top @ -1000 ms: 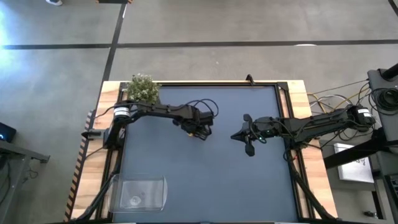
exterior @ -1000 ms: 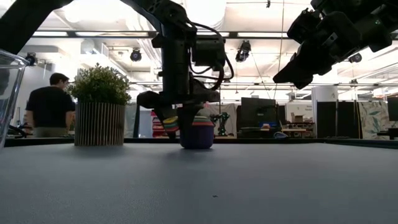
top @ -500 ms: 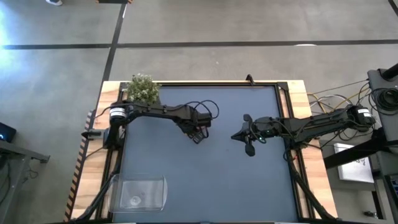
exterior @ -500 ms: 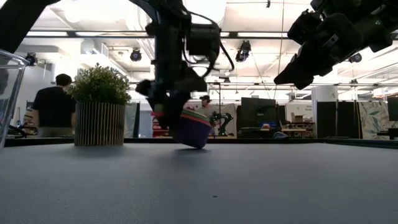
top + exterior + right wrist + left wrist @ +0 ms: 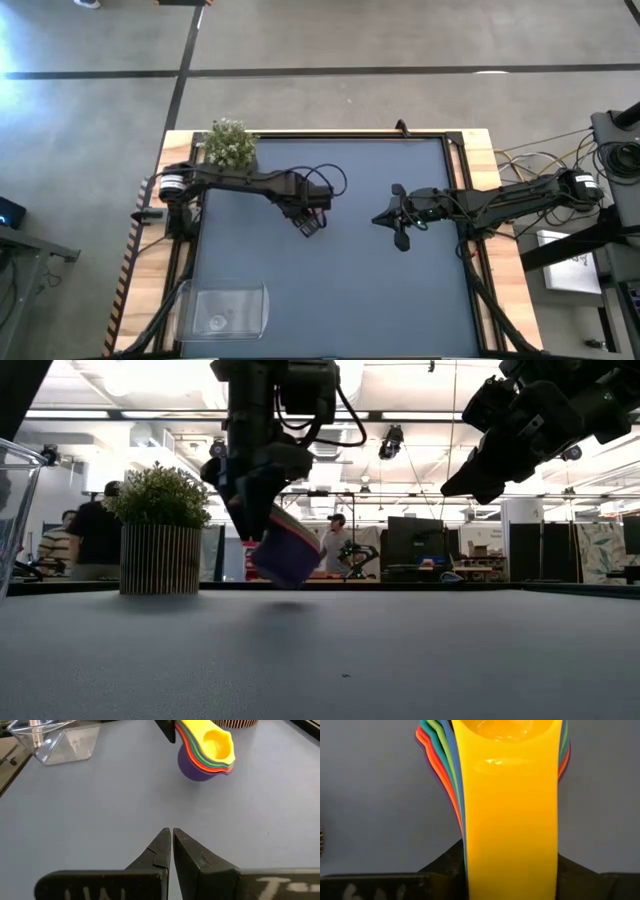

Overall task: Nest measuring cups in basket
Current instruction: Put the stacked measuring cups into the transparent bin

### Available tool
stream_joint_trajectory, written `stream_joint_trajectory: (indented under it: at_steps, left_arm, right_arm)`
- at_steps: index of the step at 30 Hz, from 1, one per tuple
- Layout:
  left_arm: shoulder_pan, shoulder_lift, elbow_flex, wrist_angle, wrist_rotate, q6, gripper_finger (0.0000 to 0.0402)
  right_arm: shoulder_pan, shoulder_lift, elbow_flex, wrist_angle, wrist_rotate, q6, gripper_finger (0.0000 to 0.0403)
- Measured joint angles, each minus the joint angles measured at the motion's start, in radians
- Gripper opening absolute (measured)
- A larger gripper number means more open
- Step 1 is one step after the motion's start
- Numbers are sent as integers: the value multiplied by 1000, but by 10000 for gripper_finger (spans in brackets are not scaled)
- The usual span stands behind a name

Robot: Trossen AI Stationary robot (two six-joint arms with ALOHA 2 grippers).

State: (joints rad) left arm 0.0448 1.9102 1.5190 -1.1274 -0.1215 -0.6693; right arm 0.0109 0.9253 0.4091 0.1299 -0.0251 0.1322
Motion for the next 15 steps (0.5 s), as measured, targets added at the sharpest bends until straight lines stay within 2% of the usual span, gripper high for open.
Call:
stream_joint_trajectory:
  at_steps: [7, 15]
  left_arm:
    - [-23, 0, -36, 16, 10, 2, 115]
    - [-39, -2, -203, 149, 98, -45, 114]
  right_arm:
    - [0, 0, 0, -3, 0, 0, 9]
    - [0, 0, 0, -14, 0, 0, 9]
